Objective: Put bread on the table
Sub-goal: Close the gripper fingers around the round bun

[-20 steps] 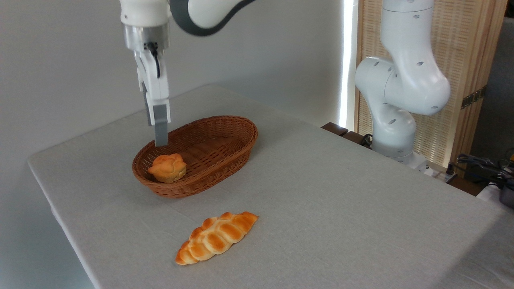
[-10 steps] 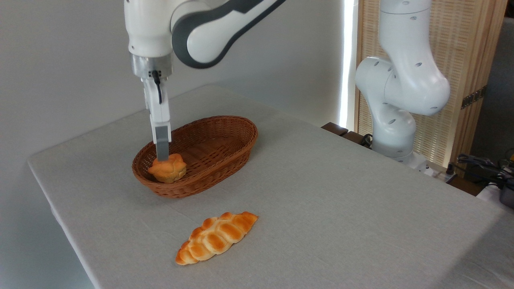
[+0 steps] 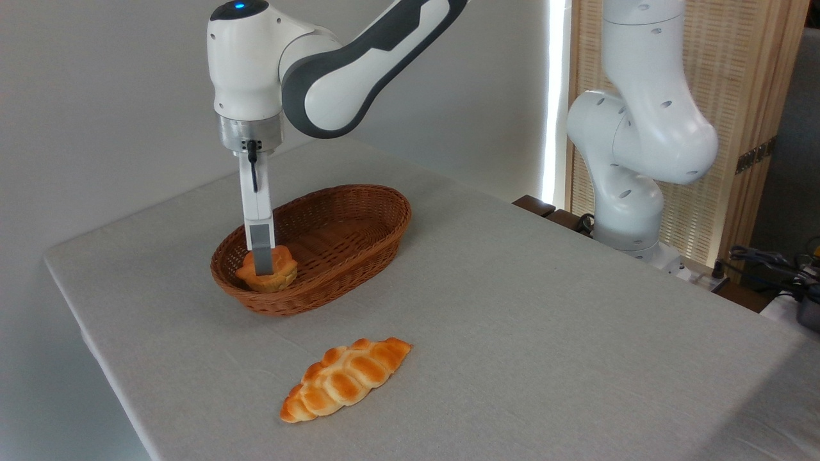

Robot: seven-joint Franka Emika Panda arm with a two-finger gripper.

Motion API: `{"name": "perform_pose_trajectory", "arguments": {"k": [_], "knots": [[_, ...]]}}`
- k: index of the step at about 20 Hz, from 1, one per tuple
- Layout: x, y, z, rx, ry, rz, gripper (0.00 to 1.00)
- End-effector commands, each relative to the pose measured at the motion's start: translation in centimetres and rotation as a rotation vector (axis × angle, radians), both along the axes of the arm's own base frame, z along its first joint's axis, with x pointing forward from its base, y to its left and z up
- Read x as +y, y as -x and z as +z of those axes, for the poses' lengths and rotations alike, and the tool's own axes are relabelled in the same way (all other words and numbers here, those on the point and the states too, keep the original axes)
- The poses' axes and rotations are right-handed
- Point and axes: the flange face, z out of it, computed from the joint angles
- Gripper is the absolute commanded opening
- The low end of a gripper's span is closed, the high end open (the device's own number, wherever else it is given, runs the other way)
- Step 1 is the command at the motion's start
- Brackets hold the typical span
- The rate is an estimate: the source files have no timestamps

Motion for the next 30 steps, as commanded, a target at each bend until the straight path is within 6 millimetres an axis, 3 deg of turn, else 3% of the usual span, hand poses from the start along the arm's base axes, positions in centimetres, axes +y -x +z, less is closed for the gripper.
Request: {"name": "perform_pose_trajectory", "arguments": {"k": [1, 3, 7, 15, 30], "knots": [[0.13, -0.08, -0.70, -0.024, -0.010, -0.021, 0.97], [0.19, -0.13, -0.80, -0.034, -0.033, -0.036, 0.78], [0.21, -0.12, -0.85, -0.036, -0.036, -0.038, 0.52], [0.20, -0.15, -0.78, -0.038, -0.037, -0.040, 0.24], [0.21, -0.11, -0.73, -0.039, -0.040, -0.057, 0.20]]}}
